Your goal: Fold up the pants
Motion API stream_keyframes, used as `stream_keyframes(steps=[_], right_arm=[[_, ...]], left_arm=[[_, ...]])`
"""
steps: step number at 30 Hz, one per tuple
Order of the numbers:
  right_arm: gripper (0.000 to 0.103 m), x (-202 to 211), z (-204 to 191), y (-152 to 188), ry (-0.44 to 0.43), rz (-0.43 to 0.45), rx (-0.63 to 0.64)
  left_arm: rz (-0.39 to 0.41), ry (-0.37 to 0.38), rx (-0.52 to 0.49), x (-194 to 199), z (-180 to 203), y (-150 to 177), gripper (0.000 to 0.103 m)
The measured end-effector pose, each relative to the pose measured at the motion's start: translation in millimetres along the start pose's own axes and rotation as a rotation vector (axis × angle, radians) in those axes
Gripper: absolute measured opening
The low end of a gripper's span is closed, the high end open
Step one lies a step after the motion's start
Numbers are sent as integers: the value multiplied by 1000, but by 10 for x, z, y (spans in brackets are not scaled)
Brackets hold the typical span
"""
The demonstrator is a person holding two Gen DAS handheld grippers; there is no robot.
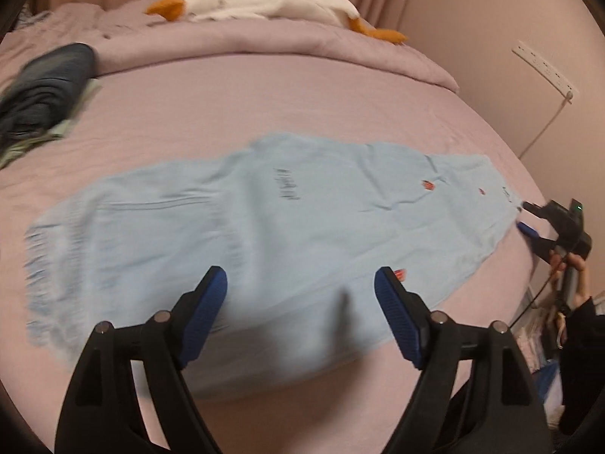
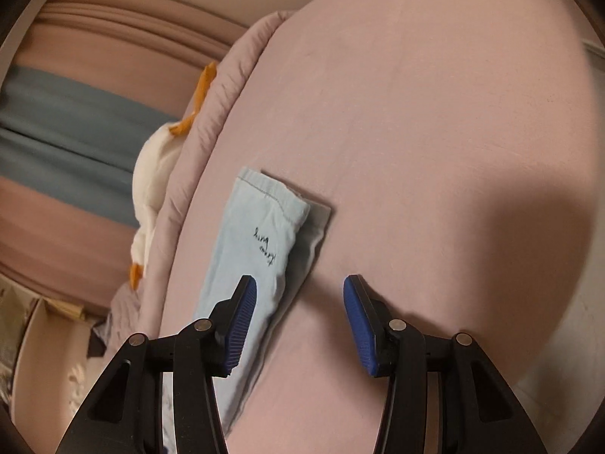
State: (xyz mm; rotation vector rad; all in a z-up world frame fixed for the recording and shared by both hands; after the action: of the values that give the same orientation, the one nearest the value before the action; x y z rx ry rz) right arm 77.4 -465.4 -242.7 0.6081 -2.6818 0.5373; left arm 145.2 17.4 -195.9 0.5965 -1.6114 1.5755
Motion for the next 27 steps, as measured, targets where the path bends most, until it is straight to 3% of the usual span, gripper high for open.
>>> stream_keyframes(steps=[7, 9, 11, 14, 17, 20, 23, 27], right_arm=[[48, -375, -167, -189, -3, 0, 85], [39, -276, -164, -175, -4, 14, 101], [11, -243, -102, -178, -13, 34, 88], [6, -143, -158, -144, -42, 77, 90], [6, -134, -686, -12, -53, 87, 306], [6, -241, -1370, 388, -65, 31, 583], [6, -424, -1861, 1019, -49, -47, 864], [6, -684, -2149, 1945, -55, -141, 1170]], left_arm=[[-89, 123, 63, -325, 459, -13, 81], [-103, 129, 70, -378, 514, -1, 81], [-104, 137, 73, -390, 558, -7, 81], [-106, 188, 110, -339, 567, -31, 81], [-130, 313, 234, -315, 585, -92, 81], [-134, 438, 326, -276, 674, -173, 81], [-143, 567, 370, -227, 848, -232, 87], [-192, 693, 418, -321, 1106, -292, 94]])
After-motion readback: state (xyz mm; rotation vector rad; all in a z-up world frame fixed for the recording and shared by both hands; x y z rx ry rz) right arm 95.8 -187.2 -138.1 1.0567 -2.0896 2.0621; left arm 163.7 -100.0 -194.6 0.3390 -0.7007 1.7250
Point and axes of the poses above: each gripper's, at about its wrist camera, not at the fingertips, and x roughly against the way its jaws point, z to its right, y to its underside, the point moved 10 cm from there along -x, roughly the way its jaws point, and after that the axes turned 11 degrees about -y, right-handed, at the moved point
